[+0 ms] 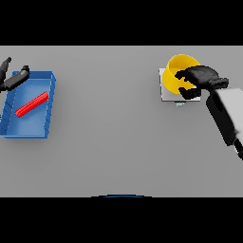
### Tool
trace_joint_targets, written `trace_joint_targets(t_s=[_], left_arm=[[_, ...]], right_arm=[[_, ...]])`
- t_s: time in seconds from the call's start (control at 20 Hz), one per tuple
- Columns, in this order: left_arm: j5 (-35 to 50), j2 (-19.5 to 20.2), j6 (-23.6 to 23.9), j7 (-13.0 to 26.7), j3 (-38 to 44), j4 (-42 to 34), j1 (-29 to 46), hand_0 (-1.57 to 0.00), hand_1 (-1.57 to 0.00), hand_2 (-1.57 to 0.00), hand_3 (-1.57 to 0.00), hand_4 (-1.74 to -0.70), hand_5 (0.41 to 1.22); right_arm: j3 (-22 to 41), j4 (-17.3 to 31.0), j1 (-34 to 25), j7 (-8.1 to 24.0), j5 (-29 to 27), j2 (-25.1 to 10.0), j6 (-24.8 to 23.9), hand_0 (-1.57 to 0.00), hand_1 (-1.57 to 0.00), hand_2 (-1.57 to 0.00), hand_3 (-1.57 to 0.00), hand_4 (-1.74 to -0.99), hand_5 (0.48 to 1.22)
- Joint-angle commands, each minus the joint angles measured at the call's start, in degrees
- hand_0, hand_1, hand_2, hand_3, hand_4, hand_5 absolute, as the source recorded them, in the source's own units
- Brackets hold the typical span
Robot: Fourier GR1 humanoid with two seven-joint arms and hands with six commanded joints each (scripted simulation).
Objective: Pick up the red beaker and tilt it to pour out 1 green nut into yellow bowl. Pick up the yellow bowl and place it on the metallic measuring scale.
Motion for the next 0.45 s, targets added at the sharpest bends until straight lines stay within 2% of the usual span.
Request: trace_joint_targets(t_s=[0.0, 0.15, 0.4], left_arm=[[-0.35, 0.12, 0.18, 0.22, -0.07, 0.22, -0.32, 0.00, 0.00, 0.00, 0.00, -0.83, 0.754], [-0.22, -0.53, 0.35, 1.09, -0.64, -1.20, 0.22, 0.00, 0.00, 0.00, 0.00, -0.83, 0.752], [-0.09, -0.03, 0.33, 1.32, -0.30, -1.70, 0.24, 0.00, 0.00, 0.00, 0.00, -0.83, 0.760]], right_arm=[[0.20, 0.47, 0.04, -0.40, 0.25, 0.06, -0.27, -0.39, -0.38, -0.30, -0.26, -1.476, 0.847], [1.21, 0.87, -0.53, -0.49, 1.36, -0.01, -0.09, -0.20, -0.19, -0.15, -0.13, -1.435, 0.817], [1.37, 0.20, -0.47, 0.30, 1.04, -0.67, 2.39, -0.06, -0.06, -0.05, -0.04, -1.390, 0.779]])
